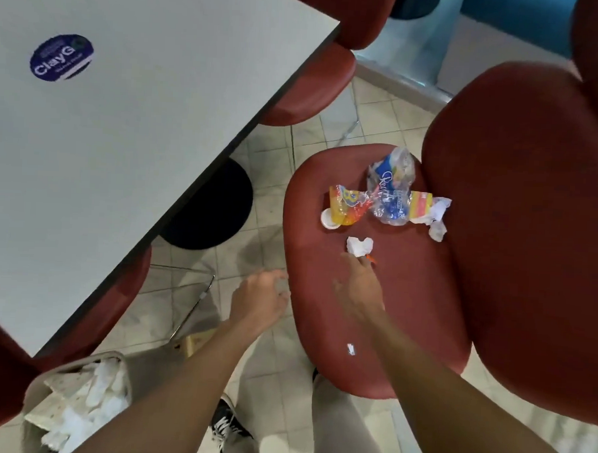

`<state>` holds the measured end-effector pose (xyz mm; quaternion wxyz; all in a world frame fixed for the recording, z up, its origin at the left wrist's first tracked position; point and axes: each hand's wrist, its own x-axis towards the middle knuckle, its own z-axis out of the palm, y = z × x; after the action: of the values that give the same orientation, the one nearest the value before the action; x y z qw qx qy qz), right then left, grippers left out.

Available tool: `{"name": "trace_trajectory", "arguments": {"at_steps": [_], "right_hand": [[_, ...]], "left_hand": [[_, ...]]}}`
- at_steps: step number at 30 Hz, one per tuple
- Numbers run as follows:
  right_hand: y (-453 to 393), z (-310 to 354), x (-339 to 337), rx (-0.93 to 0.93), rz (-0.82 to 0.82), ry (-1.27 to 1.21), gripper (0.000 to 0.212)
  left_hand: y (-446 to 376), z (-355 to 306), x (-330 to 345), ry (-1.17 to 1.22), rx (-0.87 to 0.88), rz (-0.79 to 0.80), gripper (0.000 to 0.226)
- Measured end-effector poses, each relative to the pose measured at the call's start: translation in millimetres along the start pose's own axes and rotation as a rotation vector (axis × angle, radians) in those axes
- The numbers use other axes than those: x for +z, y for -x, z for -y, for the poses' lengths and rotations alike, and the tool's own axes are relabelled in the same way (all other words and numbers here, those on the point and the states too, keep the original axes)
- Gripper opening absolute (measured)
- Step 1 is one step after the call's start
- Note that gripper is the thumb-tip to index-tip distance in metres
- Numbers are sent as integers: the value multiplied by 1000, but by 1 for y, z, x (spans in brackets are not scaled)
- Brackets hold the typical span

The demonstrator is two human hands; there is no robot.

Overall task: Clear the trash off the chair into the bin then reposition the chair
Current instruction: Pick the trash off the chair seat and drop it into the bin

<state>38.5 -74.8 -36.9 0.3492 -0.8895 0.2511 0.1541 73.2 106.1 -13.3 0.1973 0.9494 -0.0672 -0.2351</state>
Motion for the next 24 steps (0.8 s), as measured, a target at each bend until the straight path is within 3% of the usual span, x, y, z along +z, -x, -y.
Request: {"name": "trace_trajectory", "arguments": {"at_steps": [9,13,24], "right_hand": [[-99,-107,-68,207,-121,-67,60],[-139,-134,-83,201,-198,-82,64],[-203,-190,-95,270,-207,-167,67]], "left_hand": [[-113,-90,65,-81,191,121,37],[-149,-116,89,-144,255,176,41],[-205,-123,151,-214,340,417,47]]}}
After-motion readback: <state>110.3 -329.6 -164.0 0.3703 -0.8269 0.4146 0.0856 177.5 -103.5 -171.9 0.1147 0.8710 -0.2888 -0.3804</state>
